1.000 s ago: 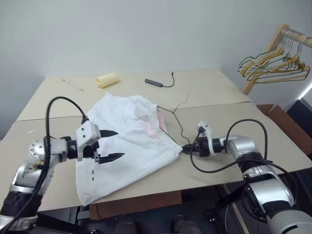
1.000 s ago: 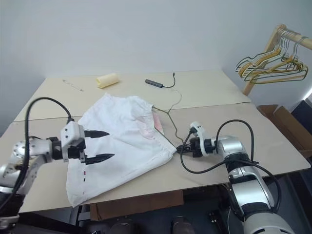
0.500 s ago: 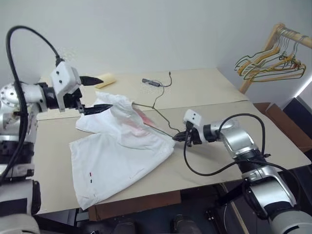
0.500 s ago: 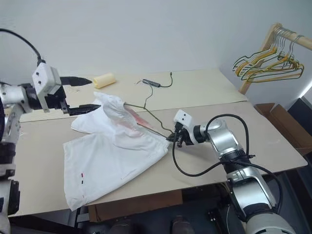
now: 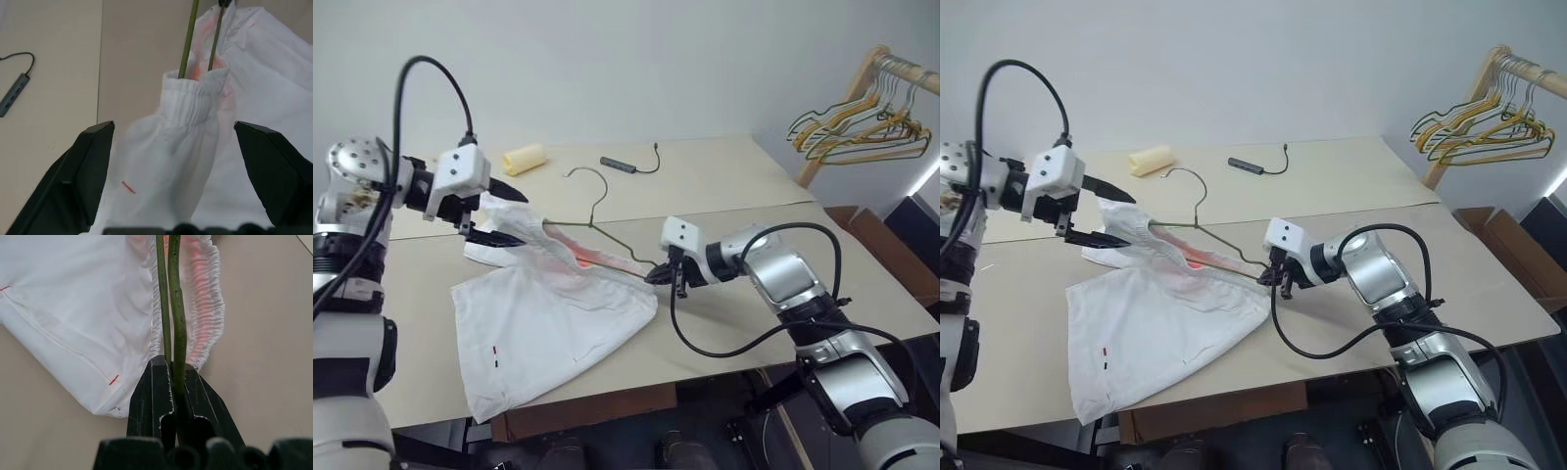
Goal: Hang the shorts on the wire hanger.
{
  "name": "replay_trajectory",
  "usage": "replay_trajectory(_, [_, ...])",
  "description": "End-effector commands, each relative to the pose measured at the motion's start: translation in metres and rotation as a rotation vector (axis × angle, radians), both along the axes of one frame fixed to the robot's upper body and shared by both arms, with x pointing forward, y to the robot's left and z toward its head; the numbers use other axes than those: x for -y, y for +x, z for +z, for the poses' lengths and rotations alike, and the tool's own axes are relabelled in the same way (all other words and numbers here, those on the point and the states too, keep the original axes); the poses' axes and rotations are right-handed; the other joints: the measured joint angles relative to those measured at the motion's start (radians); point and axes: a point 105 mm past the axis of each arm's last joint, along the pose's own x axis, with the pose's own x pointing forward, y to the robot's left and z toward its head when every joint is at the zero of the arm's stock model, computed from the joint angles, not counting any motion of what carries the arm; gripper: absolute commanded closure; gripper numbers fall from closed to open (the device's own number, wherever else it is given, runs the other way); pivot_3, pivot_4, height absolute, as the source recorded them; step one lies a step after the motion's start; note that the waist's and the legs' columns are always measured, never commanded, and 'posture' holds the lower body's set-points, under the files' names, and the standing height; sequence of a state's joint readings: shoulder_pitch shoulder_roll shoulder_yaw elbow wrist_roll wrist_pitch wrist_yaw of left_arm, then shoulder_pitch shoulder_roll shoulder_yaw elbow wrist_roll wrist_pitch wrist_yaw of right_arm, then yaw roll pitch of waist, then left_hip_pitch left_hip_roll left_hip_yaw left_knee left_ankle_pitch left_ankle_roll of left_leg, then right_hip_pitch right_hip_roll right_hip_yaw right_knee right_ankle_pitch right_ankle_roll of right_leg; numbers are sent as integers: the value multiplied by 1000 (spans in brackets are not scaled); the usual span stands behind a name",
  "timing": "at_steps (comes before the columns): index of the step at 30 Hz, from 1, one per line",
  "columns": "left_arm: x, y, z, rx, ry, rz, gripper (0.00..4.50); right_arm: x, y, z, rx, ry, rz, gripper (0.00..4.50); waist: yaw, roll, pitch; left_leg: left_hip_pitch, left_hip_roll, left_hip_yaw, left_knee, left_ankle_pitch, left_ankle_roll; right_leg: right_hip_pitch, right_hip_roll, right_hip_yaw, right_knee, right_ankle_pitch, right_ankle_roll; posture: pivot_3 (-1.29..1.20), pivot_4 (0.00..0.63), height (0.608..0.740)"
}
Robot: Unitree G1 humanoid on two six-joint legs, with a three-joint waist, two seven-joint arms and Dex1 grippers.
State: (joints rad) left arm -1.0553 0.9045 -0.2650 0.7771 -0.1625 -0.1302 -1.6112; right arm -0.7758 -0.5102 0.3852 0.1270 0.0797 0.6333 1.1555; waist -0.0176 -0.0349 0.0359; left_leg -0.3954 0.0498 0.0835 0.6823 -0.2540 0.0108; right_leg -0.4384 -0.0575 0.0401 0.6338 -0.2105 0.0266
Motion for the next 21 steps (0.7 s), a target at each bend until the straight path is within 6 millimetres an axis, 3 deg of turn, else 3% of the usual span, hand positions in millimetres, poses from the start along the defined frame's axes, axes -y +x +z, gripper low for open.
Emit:
replay_trajectory(1, [9, 2, 6, 10, -12, -36, 863, -7, -2, 20, 70, -5, 39, 4500, 0, 0, 0, -1, 0, 0, 0, 0, 0, 0, 0, 0, 0, 0, 0, 21, 0, 740])
replay_trajectory(5, [14, 5, 0, -14, -20, -40, 1953, -7, -5, 21, 79, -21, 48, 4500, -1, 0, 0, -1, 0, 0, 1, 0, 0, -1, 0, 0, 1, 0, 0, 4, 0, 740])
replay_trajectory(8, [16, 3, -6, -35, -18, -52, 1953, -7, -6, 21, 88, -34, 51, 4500, -5, 0, 0, -3, 0, 0, 2, 0, 0, -3, 0, 0, 3, 0, 0, 0, 0, 740])
replay_trajectory(11, [16, 3, -12, -55, -9, -51, 2495, -9, -8, 22, 88, -30, 55, 4500, -11, 0, 0, -3, 0, 0, 4, 0, 0, -4, 0, 0, 6, 0, 0, -1, 0, 740])
replay_trajectory(17, [14, 2, -17, -73, 2, -47, 4442, -12, -8, 23, 94, -18, 56, 4500, -25, 0, 0, -4, 0, -1, 10, 0, 1, -4, 0, 0, 11, -1, 0, 1, 0, 740])
replay_trajectory(21, [11, 1, -17, -64, 14, -50, 4491, -14, -11, 24, 92, 0, 74, 4500, -27, 0, 0, -4, 0, -1, 13, 0, 1, -3, 0, 0, 12, -1, 1, -3, 0, 740])
